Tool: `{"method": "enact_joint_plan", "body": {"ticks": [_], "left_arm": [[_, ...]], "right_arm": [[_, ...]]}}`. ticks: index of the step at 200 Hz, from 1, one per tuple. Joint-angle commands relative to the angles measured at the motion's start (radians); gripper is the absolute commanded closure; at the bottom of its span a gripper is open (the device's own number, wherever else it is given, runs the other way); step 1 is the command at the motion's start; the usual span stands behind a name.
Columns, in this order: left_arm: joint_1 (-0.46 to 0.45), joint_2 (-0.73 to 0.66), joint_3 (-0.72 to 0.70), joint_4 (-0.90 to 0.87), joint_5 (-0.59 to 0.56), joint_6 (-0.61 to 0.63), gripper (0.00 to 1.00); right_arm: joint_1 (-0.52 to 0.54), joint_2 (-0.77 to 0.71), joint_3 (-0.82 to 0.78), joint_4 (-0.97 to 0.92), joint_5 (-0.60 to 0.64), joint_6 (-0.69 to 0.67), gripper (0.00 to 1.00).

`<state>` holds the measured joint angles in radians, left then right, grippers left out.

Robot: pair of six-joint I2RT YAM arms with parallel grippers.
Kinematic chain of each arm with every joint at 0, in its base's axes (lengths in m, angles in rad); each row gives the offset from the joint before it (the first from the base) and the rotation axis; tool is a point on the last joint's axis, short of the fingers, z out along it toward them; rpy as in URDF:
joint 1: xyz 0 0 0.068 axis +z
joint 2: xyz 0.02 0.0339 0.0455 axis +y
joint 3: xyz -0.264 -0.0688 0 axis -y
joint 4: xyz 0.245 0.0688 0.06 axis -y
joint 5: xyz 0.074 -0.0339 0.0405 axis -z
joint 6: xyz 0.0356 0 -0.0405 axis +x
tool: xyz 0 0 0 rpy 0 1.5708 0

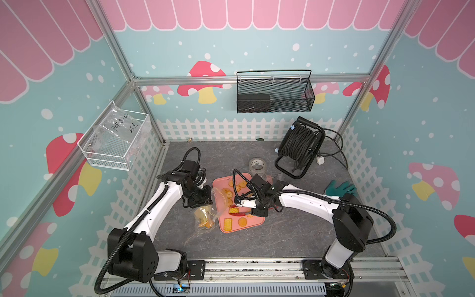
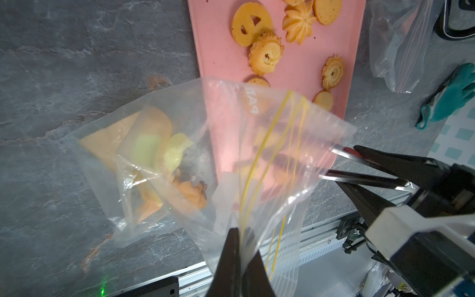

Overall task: Put the cookies into a resealable bag to prevent moisture
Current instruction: Pick up the cookie from the tray, then place the cookie in the ziploc bag.

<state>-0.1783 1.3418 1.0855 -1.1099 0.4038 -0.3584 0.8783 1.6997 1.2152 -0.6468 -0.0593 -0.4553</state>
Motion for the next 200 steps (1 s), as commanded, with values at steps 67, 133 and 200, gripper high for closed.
{"method": "enact_joint_plan", "body": {"ticks": [67,133,200], "left_arm": [[-0.002,0.034,0.017,-0.011,-0.013,0.029,1.00],[-0.003,0.032,0.025,-0.010,-0.004,0.026,1.00],[-0.001,-0.006,0.014,-0.027,-0.007,0.015,1.00]], "right_arm": [[-0.055,-0.261,0.029,-0.039,-0.106,0.098,0.55],[-0.048,-0.256,0.079,0.096,-0.370,0.181,0.56],[-0.041,-0.146,0.071,0.146,-0.385,0.174,0.54]]}}
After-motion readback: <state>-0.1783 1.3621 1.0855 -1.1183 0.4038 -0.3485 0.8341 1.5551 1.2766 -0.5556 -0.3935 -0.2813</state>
